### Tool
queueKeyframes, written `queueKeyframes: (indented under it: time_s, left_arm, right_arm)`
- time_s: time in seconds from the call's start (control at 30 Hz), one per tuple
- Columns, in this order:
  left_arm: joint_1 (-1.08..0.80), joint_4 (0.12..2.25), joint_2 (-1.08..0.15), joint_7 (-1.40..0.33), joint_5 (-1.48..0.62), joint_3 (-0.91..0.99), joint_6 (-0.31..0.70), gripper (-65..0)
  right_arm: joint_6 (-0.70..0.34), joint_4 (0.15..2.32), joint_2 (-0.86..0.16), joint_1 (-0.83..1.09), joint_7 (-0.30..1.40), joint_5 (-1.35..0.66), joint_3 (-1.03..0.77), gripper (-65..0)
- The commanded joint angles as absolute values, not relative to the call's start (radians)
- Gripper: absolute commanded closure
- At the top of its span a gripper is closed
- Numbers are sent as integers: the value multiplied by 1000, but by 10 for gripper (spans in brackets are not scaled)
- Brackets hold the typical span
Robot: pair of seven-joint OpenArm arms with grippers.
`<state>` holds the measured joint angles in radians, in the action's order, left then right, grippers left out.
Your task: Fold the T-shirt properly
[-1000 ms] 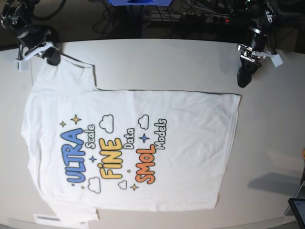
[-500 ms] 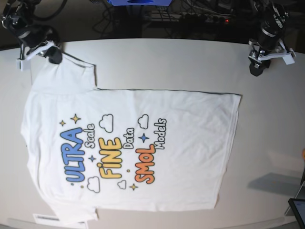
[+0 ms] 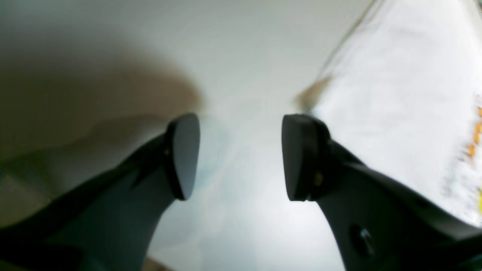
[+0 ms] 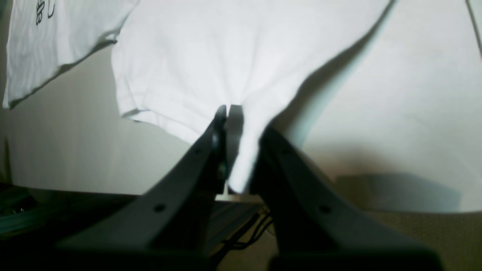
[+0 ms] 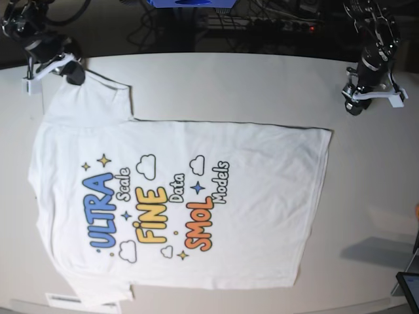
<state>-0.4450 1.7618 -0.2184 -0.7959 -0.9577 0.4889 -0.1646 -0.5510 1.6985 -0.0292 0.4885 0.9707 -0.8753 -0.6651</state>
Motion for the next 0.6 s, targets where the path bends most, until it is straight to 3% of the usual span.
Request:
queueKeyframes:
  time_s: [0.0,0.57]
  left_arm:
    - [-424,1756,-229,-779,-966,481,-157,-348]
    - [-259,1658,-197,-779,-964,429,-128,-348]
  right_arm:
    - [-559,1715,-36,492,963,-889,-670,-7]
    - [-561,1715,-41,489,963,-889,-668,-7]
